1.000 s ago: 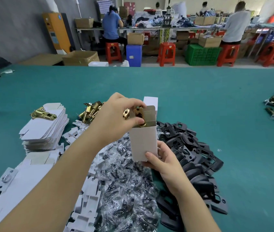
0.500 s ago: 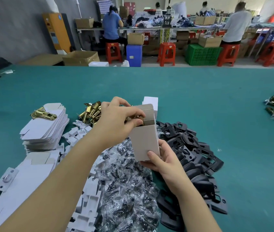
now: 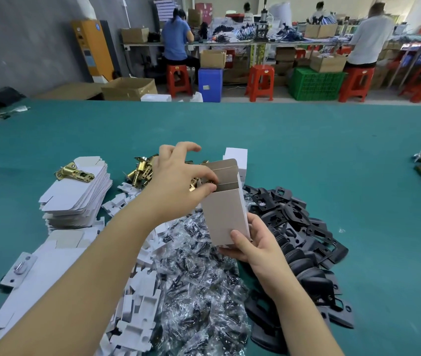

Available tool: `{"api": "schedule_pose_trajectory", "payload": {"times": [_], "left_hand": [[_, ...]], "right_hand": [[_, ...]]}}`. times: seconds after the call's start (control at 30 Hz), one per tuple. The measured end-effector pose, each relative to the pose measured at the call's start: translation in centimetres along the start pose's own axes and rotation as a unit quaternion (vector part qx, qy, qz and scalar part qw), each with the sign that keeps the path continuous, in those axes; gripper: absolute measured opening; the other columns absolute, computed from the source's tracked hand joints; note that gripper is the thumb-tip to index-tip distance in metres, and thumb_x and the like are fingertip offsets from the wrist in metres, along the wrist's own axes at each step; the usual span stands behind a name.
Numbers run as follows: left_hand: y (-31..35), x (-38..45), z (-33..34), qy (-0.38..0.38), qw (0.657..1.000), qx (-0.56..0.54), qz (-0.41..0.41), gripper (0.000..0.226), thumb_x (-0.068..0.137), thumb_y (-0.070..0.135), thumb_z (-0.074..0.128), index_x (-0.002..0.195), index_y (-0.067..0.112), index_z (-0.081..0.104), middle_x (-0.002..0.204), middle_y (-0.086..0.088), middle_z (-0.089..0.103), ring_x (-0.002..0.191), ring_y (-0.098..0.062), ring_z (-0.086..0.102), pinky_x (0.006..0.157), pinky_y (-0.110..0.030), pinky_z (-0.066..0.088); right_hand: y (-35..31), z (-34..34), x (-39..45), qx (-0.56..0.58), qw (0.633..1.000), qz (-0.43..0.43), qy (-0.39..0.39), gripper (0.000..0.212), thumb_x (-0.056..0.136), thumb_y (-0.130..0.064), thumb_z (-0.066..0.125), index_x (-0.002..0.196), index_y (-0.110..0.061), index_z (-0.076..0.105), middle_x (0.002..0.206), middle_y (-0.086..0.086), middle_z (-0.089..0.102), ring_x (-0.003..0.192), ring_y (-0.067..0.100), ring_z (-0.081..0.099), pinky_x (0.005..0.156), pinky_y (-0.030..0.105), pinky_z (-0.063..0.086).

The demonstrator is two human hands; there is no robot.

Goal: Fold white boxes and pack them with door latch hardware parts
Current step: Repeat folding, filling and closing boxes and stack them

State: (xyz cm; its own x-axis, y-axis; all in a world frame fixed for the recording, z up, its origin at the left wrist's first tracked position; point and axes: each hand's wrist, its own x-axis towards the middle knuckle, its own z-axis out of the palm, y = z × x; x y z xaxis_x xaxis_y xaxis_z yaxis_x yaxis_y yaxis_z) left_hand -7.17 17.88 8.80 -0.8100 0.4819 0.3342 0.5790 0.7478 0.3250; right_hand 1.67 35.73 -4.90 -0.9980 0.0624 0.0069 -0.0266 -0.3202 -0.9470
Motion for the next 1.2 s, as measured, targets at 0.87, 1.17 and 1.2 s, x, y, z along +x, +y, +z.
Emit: {"api": "schedule_pose_trajectory", "payload": {"times": [0.87, 1.17, 1.2], "left_hand": [[-7.4, -6.5, 2.0, -0.306, 0.918, 0.194, -0.158, 0.011, 0.094, 0.032, 0.060, 0.087, 0.029, 0.067, 0.083, 0.012, 0.067, 0.077, -0.006, 0.061, 0.062, -0.026, 0.050], [-6.6, -5.3, 1.9, -0.055, 0.976, 0.128, -0.169, 0.015, 0.099, 0.030, 0.054, 0.090, 0.035, 0.065, 0.090, 0.017, 0.060, 0.075, -0.005, 0.059, 0.060, -0.028, 0.051], [-6.3, -5.2, 1.7, -0.019, 0.981, 0.106, -0.161, 0.014, 0.099, 0.030, 0.056, 0.091, 0.035, 0.065, 0.092, 0.016, 0.059, 0.077, -0.006, 0.057, 0.061, -0.028, 0.049]], "right_hand": [[-0.3, 0.0, 0.0, -0.001, 0.999, 0.011, 0.040, 0.037, 0.098, 0.001, 0.063, 0.127, -0.021, 0.058, 0.122, 0.012, 0.070, 0.106, 0.030, 0.073, 0.078, 0.033, 0.063], [-0.2, -0.2, 0.1, 0.018, 0.999, 0.023, 0.038, 0.038, 0.098, -0.001, 0.063, 0.131, -0.018, 0.056, 0.126, 0.014, 0.068, 0.107, 0.034, 0.073, 0.079, 0.033, 0.063], [-0.2, -0.2, 0.1, 0.018, 0.999, 0.025, 0.039, 0.038, 0.098, -0.002, 0.063, 0.132, -0.018, 0.056, 0.126, 0.014, 0.068, 0.106, 0.034, 0.073, 0.079, 0.034, 0.063]]}}
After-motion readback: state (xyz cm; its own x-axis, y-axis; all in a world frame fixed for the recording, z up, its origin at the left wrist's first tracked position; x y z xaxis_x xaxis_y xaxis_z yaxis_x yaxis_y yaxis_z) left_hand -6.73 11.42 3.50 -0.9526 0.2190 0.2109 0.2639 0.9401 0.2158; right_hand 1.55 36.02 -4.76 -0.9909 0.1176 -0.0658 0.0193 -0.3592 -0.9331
